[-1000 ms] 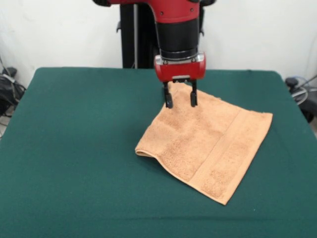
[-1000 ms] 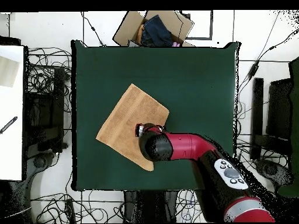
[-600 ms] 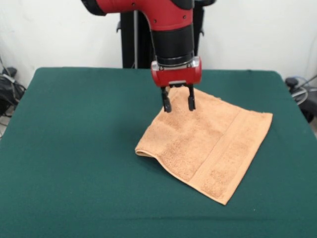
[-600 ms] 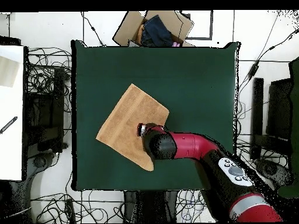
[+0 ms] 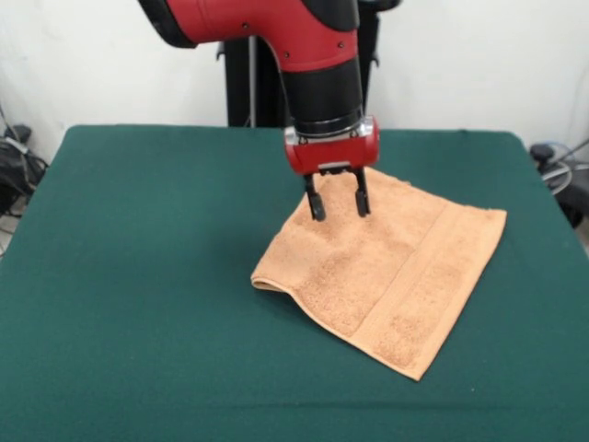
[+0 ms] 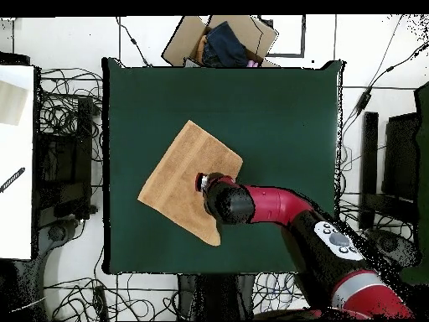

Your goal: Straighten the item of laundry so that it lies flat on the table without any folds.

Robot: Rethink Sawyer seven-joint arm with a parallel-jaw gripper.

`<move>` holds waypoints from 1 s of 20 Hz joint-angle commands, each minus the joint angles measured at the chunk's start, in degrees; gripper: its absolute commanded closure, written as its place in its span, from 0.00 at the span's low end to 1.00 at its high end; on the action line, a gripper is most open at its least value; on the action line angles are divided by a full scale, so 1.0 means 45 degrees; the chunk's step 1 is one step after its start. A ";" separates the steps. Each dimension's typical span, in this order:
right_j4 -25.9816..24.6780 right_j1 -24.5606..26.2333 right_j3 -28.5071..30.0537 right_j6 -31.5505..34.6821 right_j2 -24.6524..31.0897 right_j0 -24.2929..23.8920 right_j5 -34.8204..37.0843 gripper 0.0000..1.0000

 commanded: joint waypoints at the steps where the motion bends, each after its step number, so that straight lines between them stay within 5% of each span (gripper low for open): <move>1: -0.0564 0.0227 -0.1064 -0.0538 0.0999 -0.0049 0.0981 0.00; 20: -0.0521 0.0710 -0.2821 -0.2109 0.1870 -0.0927 0.3274 0.00</move>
